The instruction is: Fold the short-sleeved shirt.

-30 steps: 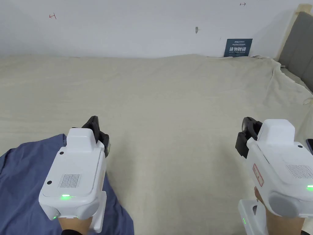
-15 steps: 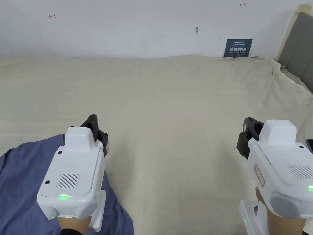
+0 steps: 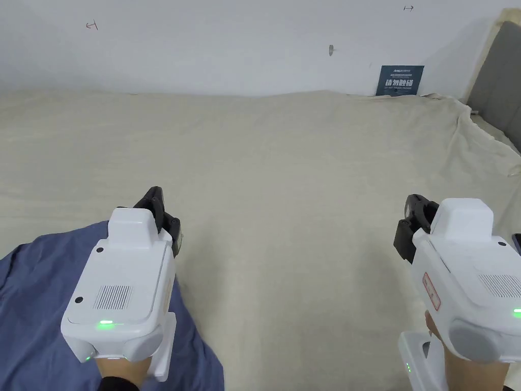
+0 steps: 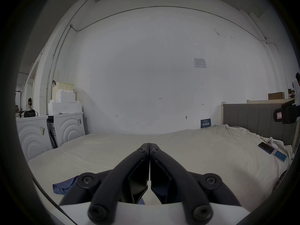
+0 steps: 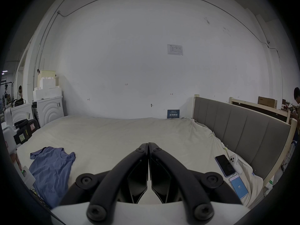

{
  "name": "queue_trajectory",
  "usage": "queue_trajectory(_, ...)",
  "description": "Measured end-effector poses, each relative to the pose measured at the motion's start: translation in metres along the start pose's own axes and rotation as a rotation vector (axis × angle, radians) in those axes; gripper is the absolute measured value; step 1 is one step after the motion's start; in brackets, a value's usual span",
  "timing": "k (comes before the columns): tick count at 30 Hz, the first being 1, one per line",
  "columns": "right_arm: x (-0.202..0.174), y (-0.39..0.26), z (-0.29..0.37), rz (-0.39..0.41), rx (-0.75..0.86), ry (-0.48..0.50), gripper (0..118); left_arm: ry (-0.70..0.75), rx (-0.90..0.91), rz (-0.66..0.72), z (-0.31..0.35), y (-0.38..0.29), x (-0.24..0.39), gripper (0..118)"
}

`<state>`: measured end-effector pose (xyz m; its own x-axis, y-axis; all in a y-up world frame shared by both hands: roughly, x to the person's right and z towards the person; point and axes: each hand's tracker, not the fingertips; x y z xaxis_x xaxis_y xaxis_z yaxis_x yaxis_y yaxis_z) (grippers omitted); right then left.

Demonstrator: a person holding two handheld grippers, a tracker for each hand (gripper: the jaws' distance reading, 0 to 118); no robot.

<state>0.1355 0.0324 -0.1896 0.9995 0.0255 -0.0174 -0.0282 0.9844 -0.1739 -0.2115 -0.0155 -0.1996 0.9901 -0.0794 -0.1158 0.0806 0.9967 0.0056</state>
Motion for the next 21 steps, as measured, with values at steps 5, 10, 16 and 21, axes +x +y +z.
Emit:
queue_trajectory(5,-0.013,0.003,-0.008,0.01,0.01,0.032,0,0.035,-0.006,0.028,0.002,0.001,-0.018,3)
queue_trajectory(10,-0.039,0.004,-0.023,0.021,0.018,0.108,0,0.115,-0.002,0.014,0.014,0.002,-0.049,3)
queue_trajectory(16,-0.087,0.006,-0.039,0.036,0.033,0.231,0,0.255,-0.005,0.0,0.039,0.003,-0.101,3)
queue_trajectory(21,-0.132,0.007,-0.044,0.045,0.04,0.335,0,0.372,-0.017,-0.018,0.069,0.001,-0.145,3)
